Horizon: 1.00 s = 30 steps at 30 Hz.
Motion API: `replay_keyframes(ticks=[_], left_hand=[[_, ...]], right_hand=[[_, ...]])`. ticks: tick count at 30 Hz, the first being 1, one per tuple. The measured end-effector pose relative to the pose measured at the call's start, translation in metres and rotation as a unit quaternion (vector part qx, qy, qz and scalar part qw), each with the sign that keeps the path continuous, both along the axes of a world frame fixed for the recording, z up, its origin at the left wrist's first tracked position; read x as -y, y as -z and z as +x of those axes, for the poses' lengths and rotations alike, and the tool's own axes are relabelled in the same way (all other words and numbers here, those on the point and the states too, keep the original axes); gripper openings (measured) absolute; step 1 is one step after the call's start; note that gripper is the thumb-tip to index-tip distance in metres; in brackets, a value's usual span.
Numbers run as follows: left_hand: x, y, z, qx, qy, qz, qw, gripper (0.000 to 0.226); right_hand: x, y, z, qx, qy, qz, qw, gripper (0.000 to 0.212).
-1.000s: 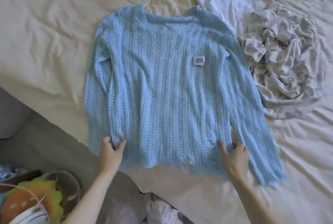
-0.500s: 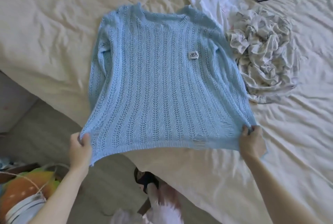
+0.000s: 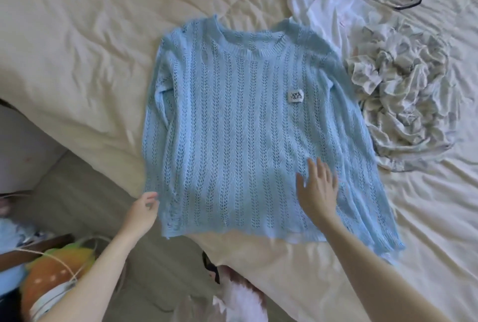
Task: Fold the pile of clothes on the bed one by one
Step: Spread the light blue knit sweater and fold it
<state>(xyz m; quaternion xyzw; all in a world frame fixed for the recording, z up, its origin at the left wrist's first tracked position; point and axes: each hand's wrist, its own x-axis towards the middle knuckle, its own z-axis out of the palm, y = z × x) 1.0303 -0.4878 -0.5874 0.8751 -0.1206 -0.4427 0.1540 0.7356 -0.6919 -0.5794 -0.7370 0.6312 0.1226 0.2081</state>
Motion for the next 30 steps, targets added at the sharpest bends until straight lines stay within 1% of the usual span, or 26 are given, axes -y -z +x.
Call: replay_keyframes(ticks=[3,6,10,12,13,15,16,18,19,20,22,23,25,26,28,30], left_hand=[[0.033,-0.001,0.03,0.056,0.001,-0.044,0.997,0.036],[0.063,0.002,0.061,0.105,-0.041,-0.08,0.99,0.036],[0.101,0.013,0.095,0.127,-0.07,-0.112,0.983,0.031],[0.114,0.022,0.104,0.124,-0.073,-0.143,0.979,0.019],[0.117,0.024,0.108,0.118,-0.058,-0.15,0.98,0.018],[0.116,0.03,0.117,0.089,-0.027,-0.155,0.983,0.028],[0.111,0.03,0.125,0.065,-0.032,-0.162,0.984,0.028],[0.102,0.025,0.148,0.024,-0.079,-0.195,0.977,0.024],[0.1,0.021,0.165,0.026,-0.111,-0.212,0.971,0.021],[0.1,0.014,0.184,0.051,-0.141,-0.226,0.962,0.018],[0.106,0.0,0.228,0.141,-0.179,-0.26,0.938,0.016],[0.112,-0.008,0.25,0.178,-0.182,-0.28,0.926,0.017],[0.124,-0.022,0.288,0.212,-0.162,-0.307,0.914,0.022],[0.129,-0.024,0.303,0.215,-0.147,-0.305,0.916,0.022],[0.134,-0.019,0.323,0.218,-0.113,-0.284,0.927,0.015],[0.133,-0.01,0.33,0.205,-0.089,-0.261,0.939,0.008]], right_hand=[[0.005,0.006,0.056,0.026,-0.096,0.014,0.995,0.056],[0.007,0.011,0.112,0.05,-0.164,0.046,0.984,0.057],[0.008,0.021,0.178,0.07,-0.229,0.063,0.969,0.058],[0.009,0.027,0.206,0.078,-0.241,0.066,0.965,0.058],[0.01,0.03,0.218,0.08,-0.244,0.067,0.964,0.058],[0.011,0.034,0.239,0.087,-0.238,0.067,0.965,0.058],[0.012,0.035,0.248,0.091,-0.229,0.072,0.966,0.057],[0.013,0.035,0.26,0.087,-0.205,0.083,0.971,0.057],[0.014,0.035,0.266,0.081,-0.191,0.083,0.975,0.057],[0.015,0.034,0.272,0.075,-0.174,0.081,0.979,0.057],[0.016,0.033,0.287,0.076,-0.144,0.057,0.985,0.058],[0.017,0.032,0.295,0.083,-0.142,0.037,0.986,0.059],[0.019,0.031,0.314,0.106,-0.181,-0.015,0.978,0.059],[0.02,0.032,0.323,0.115,-0.214,-0.035,0.969,0.059],[0.024,0.037,0.338,0.109,-0.264,-0.051,0.957,0.059],[0.027,0.046,0.346,0.069,-0.279,-0.028,0.957,0.061]])
